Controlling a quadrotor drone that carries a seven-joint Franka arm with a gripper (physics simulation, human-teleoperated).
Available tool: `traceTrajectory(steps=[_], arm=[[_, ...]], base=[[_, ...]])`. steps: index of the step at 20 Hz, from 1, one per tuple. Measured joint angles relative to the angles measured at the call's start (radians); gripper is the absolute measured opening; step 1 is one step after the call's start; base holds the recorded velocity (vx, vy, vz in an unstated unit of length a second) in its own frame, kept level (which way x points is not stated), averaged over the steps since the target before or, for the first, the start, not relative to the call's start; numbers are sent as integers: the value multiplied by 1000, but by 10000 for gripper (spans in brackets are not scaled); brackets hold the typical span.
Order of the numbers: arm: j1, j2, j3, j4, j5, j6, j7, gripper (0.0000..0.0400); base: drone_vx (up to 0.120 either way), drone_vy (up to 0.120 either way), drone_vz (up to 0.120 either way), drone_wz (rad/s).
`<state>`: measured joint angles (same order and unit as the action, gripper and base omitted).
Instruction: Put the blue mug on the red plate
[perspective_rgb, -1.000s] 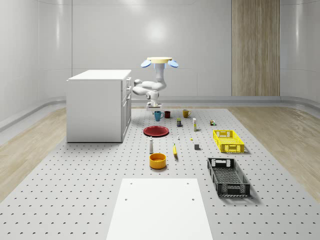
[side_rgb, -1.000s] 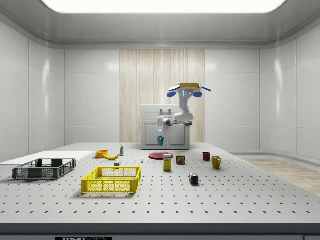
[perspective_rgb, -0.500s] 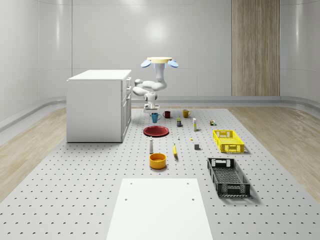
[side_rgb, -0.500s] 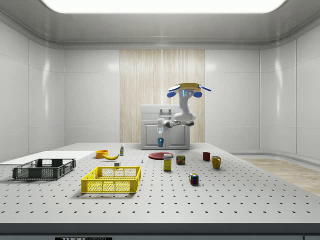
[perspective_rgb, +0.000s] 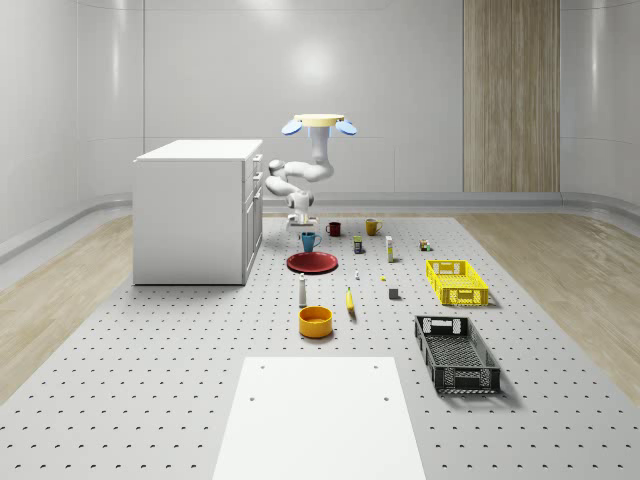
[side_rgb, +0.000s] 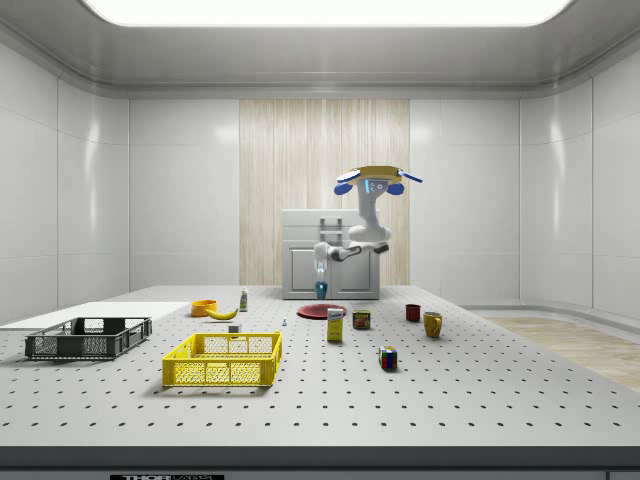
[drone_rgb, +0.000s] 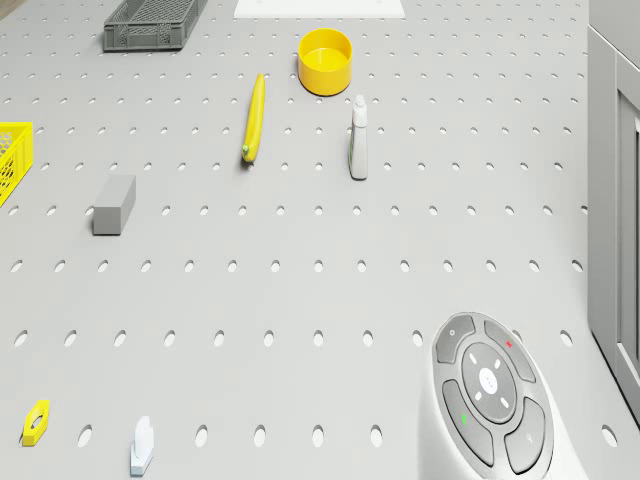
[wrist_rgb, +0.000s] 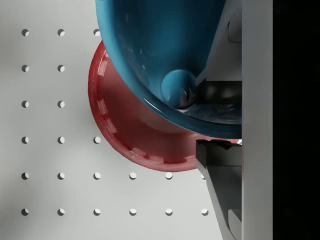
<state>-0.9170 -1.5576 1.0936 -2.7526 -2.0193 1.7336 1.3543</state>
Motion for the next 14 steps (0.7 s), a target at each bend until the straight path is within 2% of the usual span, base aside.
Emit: traceTrajectory(steps=[14], arm=[[-51,27,-77,17,-80,8,52,100]], base=[[0,0,0,0]])
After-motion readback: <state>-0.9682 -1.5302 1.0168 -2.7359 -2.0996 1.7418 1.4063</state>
